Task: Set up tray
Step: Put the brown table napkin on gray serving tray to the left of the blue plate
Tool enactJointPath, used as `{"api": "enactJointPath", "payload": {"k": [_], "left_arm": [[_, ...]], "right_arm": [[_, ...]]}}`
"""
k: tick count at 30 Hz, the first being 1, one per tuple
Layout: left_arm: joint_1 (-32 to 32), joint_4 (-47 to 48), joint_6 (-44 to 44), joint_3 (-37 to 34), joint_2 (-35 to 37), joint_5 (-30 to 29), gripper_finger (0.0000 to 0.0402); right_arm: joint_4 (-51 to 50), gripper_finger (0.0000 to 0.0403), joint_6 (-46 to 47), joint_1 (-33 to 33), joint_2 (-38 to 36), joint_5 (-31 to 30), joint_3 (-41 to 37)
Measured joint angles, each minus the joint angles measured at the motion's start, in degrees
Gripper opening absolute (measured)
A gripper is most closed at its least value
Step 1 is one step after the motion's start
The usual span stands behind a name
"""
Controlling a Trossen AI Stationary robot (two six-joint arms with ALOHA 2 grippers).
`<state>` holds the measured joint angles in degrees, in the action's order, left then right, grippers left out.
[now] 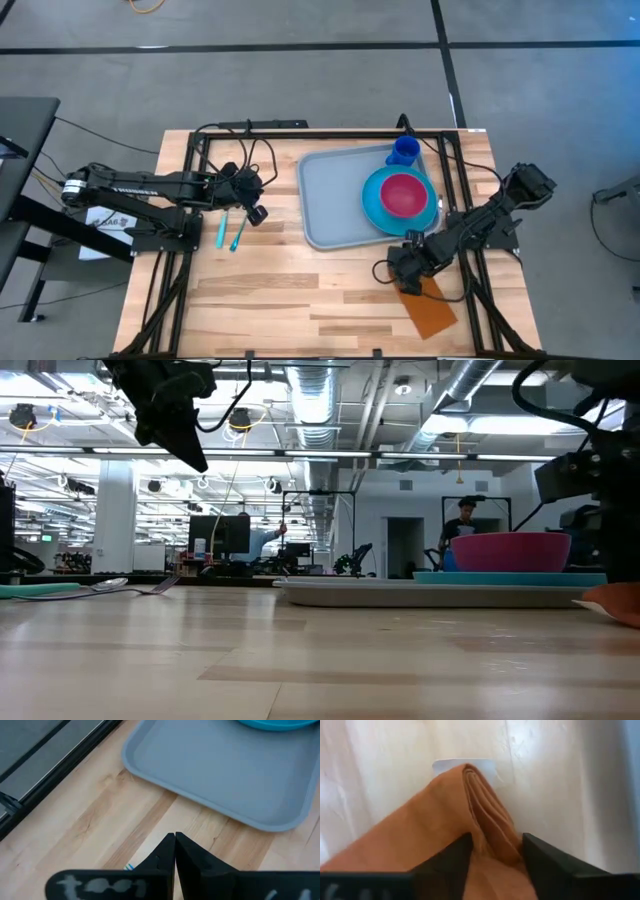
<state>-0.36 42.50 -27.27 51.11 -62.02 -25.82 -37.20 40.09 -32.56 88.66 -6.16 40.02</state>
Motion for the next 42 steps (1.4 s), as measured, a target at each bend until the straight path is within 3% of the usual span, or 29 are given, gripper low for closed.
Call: {"api": "enactJointPath", "payload": {"k": [9,11,18,26,30,34,42], "left_arm": [[0.0,0.02,0.02,0.0,0.0,-0.02,0.0],[0.0,0.02,0.03,0.0,0.0,-0.04,0.0],[0.0,0.02,0.03,0.0,0.0,-0.26,0.0],[0.0,0.03,0.07,0.0,0.0,-0.12,0.0],[0.02,0.04,1.1,0.02,0.0,-0.08,0.0],[0.01,0.06,2.88,0.02,0.0,-0.15,0.0],[0.01,0.07,4.23,0.03,0.0,-1.53,0.0]], "right_arm": [[12.95,0.0015,-0.1,0.22,-3.95,2.94,2.39],[14.43,0.0013,-1.0,1.14,-4.37,0.16,3.49],[18.2,0.0017,-13.56,8.0,-5.0,-18.13,9.56],[27.33,0.0013,-32.36,24.17,-4.87,-19.14,13.14],[26.98,0.0015,-39.83,32.62,-4.87,-11.44,13.28],[27.7,0.0012,-40.93,39.87,-4.87,-3.0,13.28],[30.34,0.0015,-46.13,48.73,-4.05,8.9,13.31]]}}
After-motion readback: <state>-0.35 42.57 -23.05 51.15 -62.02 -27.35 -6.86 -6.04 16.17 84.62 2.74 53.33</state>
